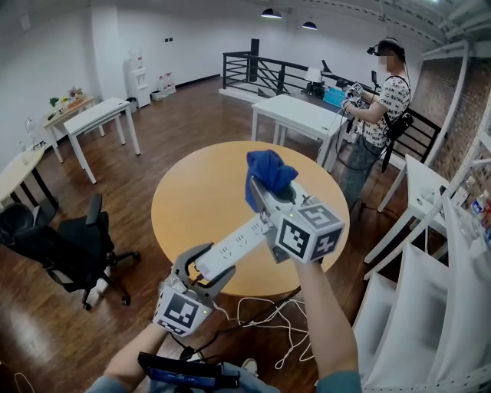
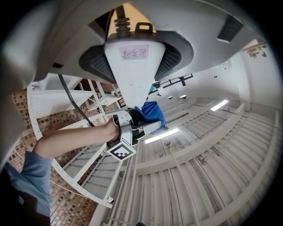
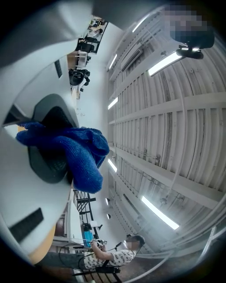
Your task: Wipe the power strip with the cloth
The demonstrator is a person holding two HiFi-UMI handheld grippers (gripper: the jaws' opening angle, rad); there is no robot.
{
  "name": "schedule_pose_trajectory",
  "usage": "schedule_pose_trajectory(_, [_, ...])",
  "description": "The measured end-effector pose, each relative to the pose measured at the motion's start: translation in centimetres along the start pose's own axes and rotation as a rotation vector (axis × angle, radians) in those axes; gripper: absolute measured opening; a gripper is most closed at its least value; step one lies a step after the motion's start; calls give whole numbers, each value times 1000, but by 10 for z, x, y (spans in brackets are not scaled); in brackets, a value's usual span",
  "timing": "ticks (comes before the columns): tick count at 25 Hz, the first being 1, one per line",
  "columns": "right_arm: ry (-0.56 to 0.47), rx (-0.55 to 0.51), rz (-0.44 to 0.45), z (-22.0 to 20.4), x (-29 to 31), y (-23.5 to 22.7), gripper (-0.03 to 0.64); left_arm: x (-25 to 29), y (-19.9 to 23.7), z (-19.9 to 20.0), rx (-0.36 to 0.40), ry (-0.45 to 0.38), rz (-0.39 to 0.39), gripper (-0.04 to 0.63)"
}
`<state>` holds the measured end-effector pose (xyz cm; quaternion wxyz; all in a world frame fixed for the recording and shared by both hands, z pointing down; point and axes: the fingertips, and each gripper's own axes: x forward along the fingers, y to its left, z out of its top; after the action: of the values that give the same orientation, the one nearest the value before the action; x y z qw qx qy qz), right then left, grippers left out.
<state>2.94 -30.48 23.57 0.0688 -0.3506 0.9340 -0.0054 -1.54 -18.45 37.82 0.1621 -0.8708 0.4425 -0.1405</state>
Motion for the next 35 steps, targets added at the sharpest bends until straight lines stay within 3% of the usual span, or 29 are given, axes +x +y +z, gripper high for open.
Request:
schedule_pose_trajectory(10, [-50, 3, -73, 7, -16, -26, 69, 0, 3, 2, -22, -18, 5, 280])
schedule_pose_trajectory(13, [-52, 1, -74, 5, -21, -26, 69, 2, 7, 2, 7, -43, 6, 280])
schedule_pose_trajectory(17, [-52, 0, -81, 3, -25, -27, 69, 2, 12, 1, -48, -23, 21, 279])
schedule_pose_trajectory(35, [-89, 27, -101, -10, -55, -23, 69, -2, 29, -4, -123, -28, 62, 279])
